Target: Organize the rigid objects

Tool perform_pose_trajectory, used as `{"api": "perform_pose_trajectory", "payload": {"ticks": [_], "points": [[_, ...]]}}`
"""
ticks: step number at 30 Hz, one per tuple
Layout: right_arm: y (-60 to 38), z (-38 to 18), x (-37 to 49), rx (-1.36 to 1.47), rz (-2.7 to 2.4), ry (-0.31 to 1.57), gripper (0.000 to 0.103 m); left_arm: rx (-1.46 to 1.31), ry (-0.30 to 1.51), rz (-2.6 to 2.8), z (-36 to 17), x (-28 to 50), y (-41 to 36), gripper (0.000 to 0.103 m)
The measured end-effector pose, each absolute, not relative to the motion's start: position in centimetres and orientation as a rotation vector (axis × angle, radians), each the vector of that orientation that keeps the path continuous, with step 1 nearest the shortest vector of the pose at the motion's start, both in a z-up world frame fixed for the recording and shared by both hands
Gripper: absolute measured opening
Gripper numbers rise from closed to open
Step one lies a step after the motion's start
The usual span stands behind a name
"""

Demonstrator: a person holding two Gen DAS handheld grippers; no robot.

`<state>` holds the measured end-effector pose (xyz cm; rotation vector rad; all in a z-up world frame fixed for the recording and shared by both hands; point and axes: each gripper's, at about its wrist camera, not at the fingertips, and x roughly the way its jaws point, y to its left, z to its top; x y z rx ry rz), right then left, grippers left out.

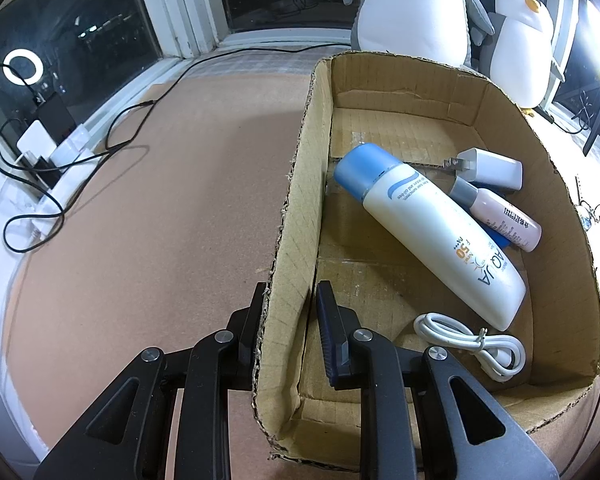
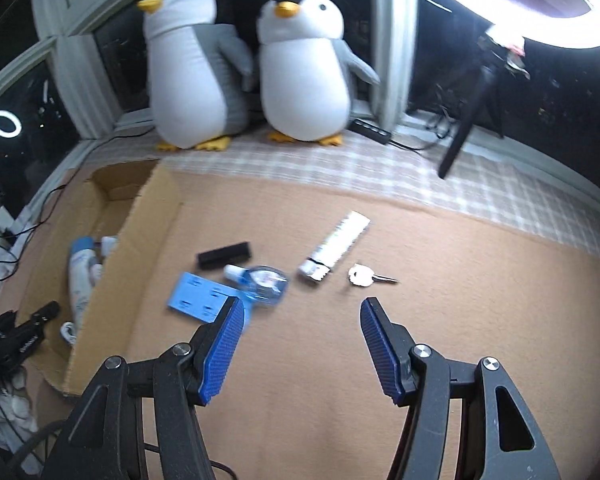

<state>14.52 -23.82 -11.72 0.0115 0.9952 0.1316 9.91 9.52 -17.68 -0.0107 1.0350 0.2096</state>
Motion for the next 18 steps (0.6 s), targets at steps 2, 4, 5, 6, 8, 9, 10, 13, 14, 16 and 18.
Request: {"api": "perform_pose_trajectory", "payload": {"ticks": [2, 4, 5, 6, 8, 9, 10, 13, 14, 16, 18], "points": [[-24.7, -12.1, 14.6, 0.022, 0.114, 1.001, 0.057, -0.008, 1.036, 0.212, -17.7, 9.9, 9.5, 0.02], [-25.7, -12.5, 15.1, 0.042, 0.095, 1.009, 0.057, -0.006, 1.037, 0.214, -17.7, 10.0, 9.4, 0.02], [-25.9, -12.6, 15.2, 0.045, 0.089, 1.01, 0.057, -0.007, 1.037, 0.214, -17.7, 10.0, 9.4, 0.02], [-26.2, -12.8, 15.4, 0.047, 0.08, 1.011, 0.057, -0.006, 1.037, 0.214, -17.7, 10.0, 9.4, 0.02], [-26.8, -13.2, 15.7, 0.051, 0.064, 1.016, 0.057, -0.006, 1.037, 0.214, -17.7, 10.0, 9.4, 0.02], [-27.0, -13.4, 15.8, 0.058, 0.061, 1.019, 0.056, -0.006, 1.037, 0.214, -17.7, 10.0, 9.4, 0.02], [-27.3, -13.6, 16.0, 0.067, 0.061, 1.024, 0.056, -0.007, 1.037, 0.214, -17.7, 10.0, 9.4, 0.02], [-27.3, -13.8, 16.4, 0.083, 0.072, 1.025, 0.056, -0.004, 1.037, 0.216, -17.7, 10.0, 9.3, 0.02], [-27.2, -13.9, 16.6, 0.084, 0.076, 1.024, 0.056, -0.003, 1.037, 0.217, -17.6, 10.0, 9.3, 0.02], [-26.8, -14.1, 17.0, 0.08, 0.086, 1.026, 0.051, -0.003, 1.038, 0.217, -17.6, 10.0, 9.3, 0.02], [-26.5, -14.4, 17.5, 0.077, 0.087, 1.032, 0.045, -0.003, 1.038, 0.217, -17.6, 10.0, 9.3, 0.02]]}}
